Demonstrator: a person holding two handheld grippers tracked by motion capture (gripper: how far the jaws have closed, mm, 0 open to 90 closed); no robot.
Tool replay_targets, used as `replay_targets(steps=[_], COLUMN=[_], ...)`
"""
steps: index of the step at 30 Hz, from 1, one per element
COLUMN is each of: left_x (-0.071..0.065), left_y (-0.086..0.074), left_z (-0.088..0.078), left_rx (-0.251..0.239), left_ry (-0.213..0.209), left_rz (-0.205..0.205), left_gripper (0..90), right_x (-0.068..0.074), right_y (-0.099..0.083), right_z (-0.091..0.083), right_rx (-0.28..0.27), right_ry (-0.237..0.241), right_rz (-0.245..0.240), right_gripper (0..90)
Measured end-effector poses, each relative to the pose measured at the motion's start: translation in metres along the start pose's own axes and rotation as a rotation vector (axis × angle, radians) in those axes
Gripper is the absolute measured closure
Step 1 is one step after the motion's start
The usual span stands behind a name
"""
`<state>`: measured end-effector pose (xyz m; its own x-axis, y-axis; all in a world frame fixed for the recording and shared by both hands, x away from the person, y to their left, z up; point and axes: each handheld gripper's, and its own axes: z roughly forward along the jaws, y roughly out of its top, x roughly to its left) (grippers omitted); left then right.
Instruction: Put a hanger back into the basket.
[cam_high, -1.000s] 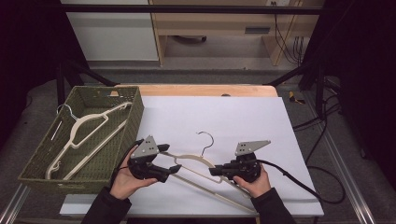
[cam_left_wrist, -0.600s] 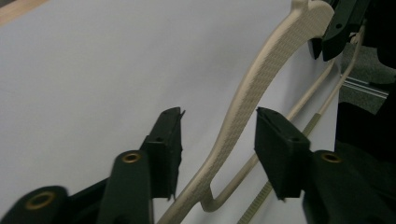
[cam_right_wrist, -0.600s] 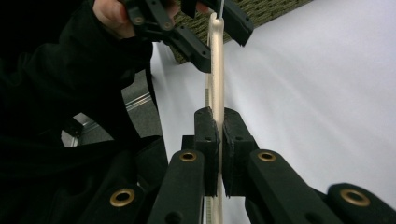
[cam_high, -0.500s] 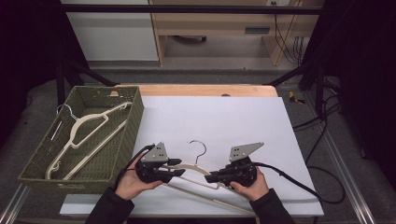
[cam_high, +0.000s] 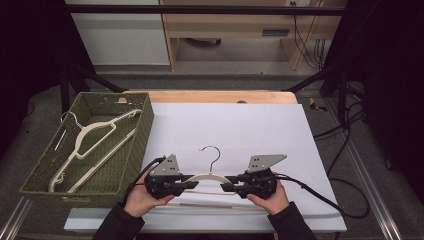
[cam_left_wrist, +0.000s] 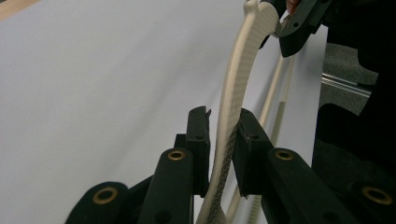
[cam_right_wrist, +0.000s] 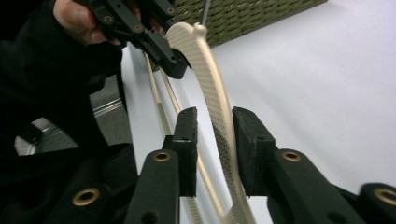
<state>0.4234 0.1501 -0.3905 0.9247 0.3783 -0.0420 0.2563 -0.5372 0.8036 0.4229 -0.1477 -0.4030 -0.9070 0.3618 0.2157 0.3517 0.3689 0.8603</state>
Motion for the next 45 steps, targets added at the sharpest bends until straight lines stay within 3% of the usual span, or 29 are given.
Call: replay_targets(steps=[8,18,25,32,36,43,45], left_x=[0.001,0.001,0.006,0.008,0.008,0.000,-0.002], left_y=[0.000,0.002,0.003,0.008,0.011,0.023,0.028], left_z=[-0.003,-0.016,-0.028,-0.047,-0.057,-0.076,-0.082], left_rx=[-0.019,-0.098,-0.140,-0.197,-0.231,-0.294,-0.303], left_ry=[0.057,0.223,0.292,0.319,0.324,0.328,0.331], left_rz=[-0.038,-0.100,-0.172,-0.194,-0.205,-0.200,-0.182], left_gripper=[78.0,78.0,78.0,78.0,78.2,78.4,79.5], right_x=[0.000,-0.004,-0.009,-0.018,-0.021,-0.025,-0.025], right_y=[0.001,0.001,-0.001,-0.009,-0.012,-0.015,-0.016], right_z=[-0.004,-0.027,-0.049,-0.063,-0.065,-0.073,-0.077], right_rx=[-0.045,-0.162,-0.216,-0.235,-0.227,-0.245,-0.254], right_ry=[-0.088,-0.219,-0.299,-0.368,-0.413,-0.429,-0.437], right_rz=[-0.031,-0.030,-0.003,0.052,0.059,0.078,0.086], right_gripper=[51.7,25.9,14.6,6.7,4.2,3.8,3.7])
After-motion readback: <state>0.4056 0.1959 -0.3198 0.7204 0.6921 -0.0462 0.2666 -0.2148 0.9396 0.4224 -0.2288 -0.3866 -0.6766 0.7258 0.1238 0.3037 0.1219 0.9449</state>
